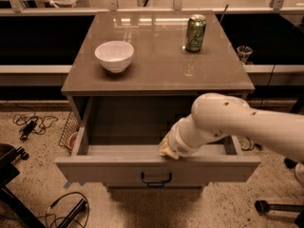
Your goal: Open top drawer
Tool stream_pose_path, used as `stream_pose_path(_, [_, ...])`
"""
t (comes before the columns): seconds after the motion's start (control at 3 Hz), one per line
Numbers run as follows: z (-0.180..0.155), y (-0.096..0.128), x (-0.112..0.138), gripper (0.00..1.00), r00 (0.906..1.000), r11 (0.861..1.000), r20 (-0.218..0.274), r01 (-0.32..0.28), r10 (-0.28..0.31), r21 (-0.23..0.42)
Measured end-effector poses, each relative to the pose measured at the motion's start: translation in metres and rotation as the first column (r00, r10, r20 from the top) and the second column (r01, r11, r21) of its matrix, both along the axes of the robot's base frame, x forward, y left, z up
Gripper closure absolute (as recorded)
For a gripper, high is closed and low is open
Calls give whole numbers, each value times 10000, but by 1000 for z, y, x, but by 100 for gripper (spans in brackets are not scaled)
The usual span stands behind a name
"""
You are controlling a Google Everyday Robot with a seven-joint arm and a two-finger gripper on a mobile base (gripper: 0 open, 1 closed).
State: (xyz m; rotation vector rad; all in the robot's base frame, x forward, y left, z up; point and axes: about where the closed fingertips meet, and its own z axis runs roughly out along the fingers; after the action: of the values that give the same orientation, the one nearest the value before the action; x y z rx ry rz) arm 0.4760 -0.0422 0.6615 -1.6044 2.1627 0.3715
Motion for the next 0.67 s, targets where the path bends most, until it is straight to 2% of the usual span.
stream_pose_path(0.33, [-1, 2, -6, 100, 9999, 10000, -114, 1, -1, -10])
stream_pose_path(0.67, [-5, 12, -46, 100, 9964, 10000, -844, -10, 11, 15])
